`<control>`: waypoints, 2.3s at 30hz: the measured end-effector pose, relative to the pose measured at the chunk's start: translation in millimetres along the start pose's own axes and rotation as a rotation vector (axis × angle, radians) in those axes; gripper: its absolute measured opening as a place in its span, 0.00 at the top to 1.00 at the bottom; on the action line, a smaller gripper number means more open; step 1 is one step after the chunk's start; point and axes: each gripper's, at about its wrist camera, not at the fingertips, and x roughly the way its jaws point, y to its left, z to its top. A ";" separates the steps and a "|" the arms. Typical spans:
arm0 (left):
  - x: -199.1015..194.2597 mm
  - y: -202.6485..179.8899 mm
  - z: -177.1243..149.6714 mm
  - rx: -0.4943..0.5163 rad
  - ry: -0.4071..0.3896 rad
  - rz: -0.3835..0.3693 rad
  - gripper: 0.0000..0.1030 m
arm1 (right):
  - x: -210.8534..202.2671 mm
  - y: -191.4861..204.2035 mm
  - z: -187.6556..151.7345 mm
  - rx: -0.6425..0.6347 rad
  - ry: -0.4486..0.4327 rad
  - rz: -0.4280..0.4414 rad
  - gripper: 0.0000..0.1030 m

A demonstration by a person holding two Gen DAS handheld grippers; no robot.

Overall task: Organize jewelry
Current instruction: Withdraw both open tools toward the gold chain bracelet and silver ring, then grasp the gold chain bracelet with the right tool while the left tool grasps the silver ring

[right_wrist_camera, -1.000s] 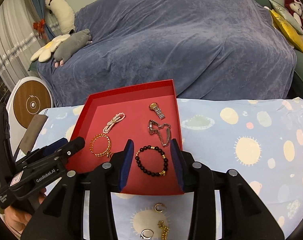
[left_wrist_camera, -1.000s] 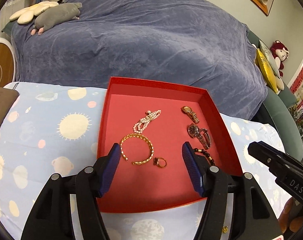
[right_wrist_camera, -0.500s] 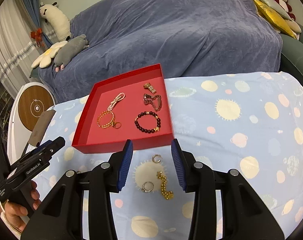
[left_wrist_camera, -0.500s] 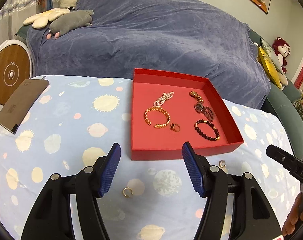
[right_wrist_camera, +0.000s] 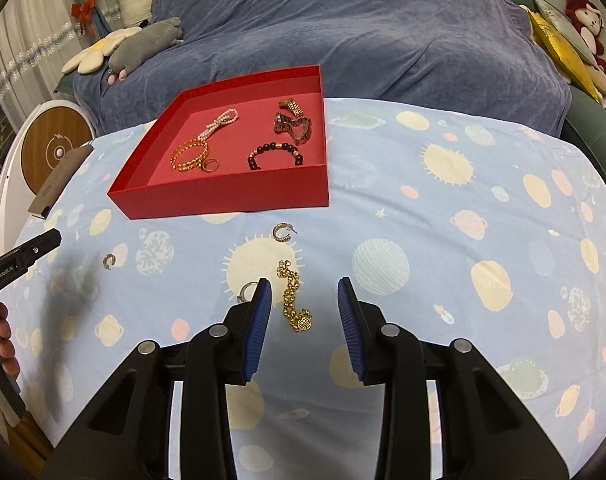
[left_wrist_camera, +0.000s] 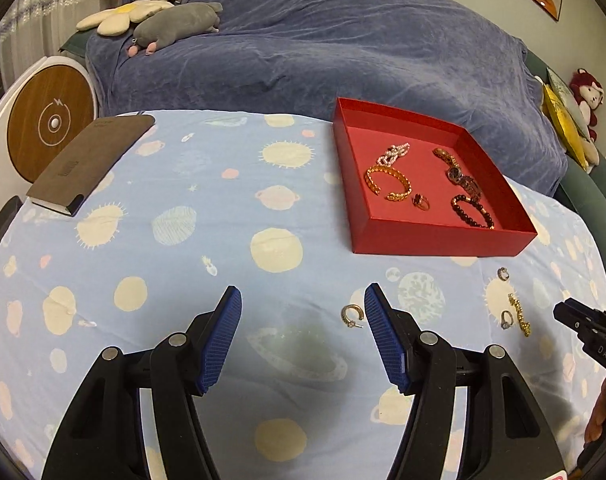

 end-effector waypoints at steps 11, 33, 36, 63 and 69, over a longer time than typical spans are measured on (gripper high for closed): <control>17.9 -22.8 -13.6 0.090 0.055 -0.034 0.40 | 22.9 -1.8 -8.7 -0.007 0.062 0.026 0.68; 35.3 -68.7 -16.9 0.141 0.099 -0.096 0.40 | 51.1 7.3 -1.7 -0.058 0.061 0.031 0.93; 37.4 -79.0 -16.7 0.147 0.107 -0.124 0.40 | 46.8 4.2 -0.3 -0.042 0.062 0.037 0.97; 69.8 -206.1 -43.2 0.403 0.037 -0.211 0.59 | 3.0 -47.9 -2.4 0.066 0.025 0.067 0.97; 70.5 -201.9 -40.8 0.402 0.023 -0.206 0.83 | 1.1 -46.8 -0.3 0.071 0.018 0.068 0.97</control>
